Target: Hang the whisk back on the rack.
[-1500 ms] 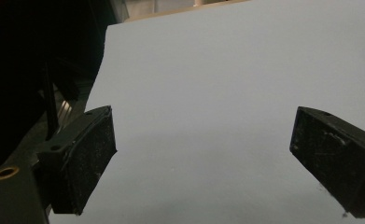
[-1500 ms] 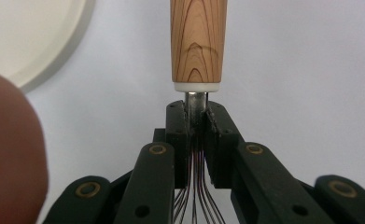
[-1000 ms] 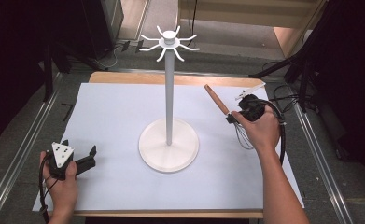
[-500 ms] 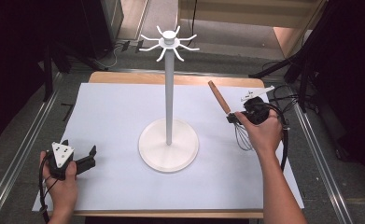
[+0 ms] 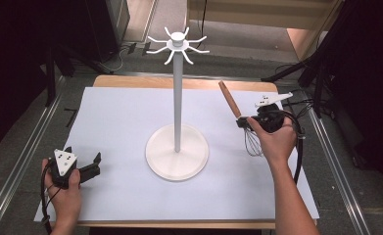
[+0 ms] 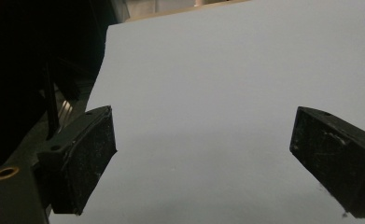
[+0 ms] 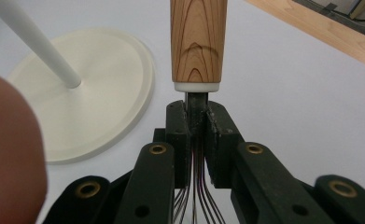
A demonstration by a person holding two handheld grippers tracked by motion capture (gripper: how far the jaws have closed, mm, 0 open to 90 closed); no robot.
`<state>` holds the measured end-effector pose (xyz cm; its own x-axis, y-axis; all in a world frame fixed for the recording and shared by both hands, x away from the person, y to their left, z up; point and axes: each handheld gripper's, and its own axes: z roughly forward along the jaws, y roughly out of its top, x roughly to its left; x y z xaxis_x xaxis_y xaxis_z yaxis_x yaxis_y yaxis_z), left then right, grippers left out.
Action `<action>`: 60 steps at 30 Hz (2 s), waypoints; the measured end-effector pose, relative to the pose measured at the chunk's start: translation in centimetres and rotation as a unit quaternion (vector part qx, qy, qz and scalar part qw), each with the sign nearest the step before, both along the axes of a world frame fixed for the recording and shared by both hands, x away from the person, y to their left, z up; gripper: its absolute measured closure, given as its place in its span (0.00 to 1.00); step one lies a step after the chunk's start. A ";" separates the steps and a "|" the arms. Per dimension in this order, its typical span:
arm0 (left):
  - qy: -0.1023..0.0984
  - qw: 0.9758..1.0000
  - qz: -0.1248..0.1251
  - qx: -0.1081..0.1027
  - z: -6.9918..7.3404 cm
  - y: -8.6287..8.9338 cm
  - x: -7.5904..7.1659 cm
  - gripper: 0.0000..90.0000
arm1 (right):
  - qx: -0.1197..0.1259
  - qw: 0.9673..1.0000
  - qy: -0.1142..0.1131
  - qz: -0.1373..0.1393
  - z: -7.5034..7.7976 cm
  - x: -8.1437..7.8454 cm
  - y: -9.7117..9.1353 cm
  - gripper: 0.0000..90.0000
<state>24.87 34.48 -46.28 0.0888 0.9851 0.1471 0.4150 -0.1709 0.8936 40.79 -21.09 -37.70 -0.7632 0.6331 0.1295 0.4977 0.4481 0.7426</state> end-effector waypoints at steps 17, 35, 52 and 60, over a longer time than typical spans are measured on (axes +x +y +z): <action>-0.003 1.000 0.005 -0.005 0.0 0.1 0.0 0.08 | 0.041 0.997 -0.058 0.000 1.0 -1.5 0.3 0.92; -0.004 1.000 0.007 -0.009 0.0 0.2 0.0 0.08 | 0.103 0.990 -0.092 0.006 2.0 -2.8 1.2 0.92; -0.004 1.000 0.007 -0.007 0.0 0.1 -0.1 0.08 | 0.138 0.983 -0.117 0.028 3.4 -4.1 2.5 0.92; -0.004 1.000 0.007 -0.007 0.0 0.1 -0.1 0.08 | 0.152 0.979 -0.131 0.036 4.1 -4.7 3.0 0.92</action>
